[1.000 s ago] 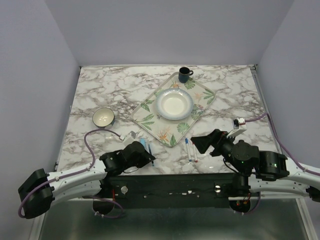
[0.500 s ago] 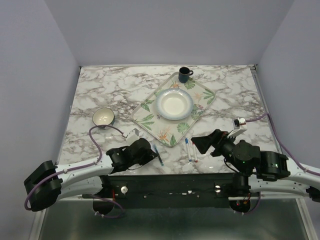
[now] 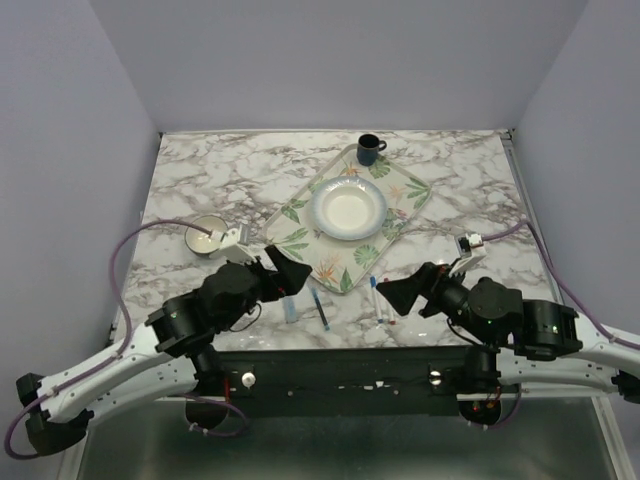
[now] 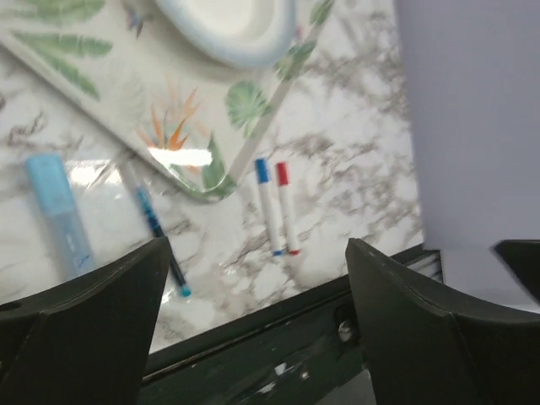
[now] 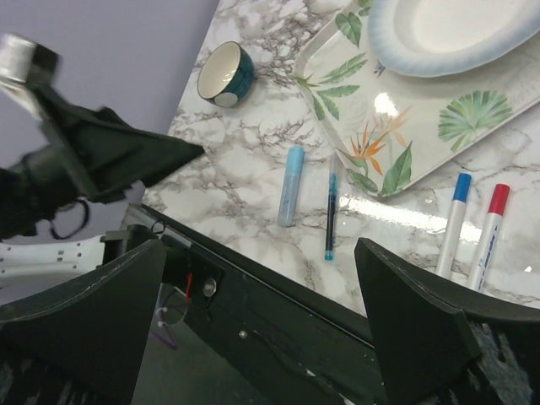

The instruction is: Insert the pens into the pen caps

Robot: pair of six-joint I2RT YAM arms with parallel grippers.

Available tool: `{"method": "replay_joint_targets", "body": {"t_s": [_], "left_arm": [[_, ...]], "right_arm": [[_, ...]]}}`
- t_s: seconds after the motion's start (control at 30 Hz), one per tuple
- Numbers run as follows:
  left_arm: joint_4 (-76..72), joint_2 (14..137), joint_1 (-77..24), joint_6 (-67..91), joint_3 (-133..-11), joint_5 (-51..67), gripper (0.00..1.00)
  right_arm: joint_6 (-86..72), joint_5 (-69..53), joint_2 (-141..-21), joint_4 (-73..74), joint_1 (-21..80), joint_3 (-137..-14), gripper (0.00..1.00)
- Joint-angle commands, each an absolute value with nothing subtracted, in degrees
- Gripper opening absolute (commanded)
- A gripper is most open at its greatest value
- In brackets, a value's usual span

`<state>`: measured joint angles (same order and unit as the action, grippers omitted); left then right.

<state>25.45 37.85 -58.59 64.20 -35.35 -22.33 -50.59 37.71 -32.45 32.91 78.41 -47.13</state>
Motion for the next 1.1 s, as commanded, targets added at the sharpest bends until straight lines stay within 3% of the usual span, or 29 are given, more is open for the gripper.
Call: {"method": "replay_joint_targets", "body": {"t_s": [0.0, 0.27, 1.07], "left_arm": [[23.9, 29.5, -58.7, 38.7, -41.0, -29.9, 0.99], [16.4, 19.6, -58.7, 21.2, -40.6, -20.8, 0.99], [12.5, 19.5, -58.7, 20.7, -40.0, -17.1, 0.99]], "right_arm": [[-48.3, 36.5, -33.0, 31.8, 78.6, -47.5, 1.0], [-47.5, 41.6, -28.6, 32.0, 78.6, -48.3, 1.0], [-48.3, 46.7, -19.3, 36.0, 78.6, -47.8, 1.0]]}}
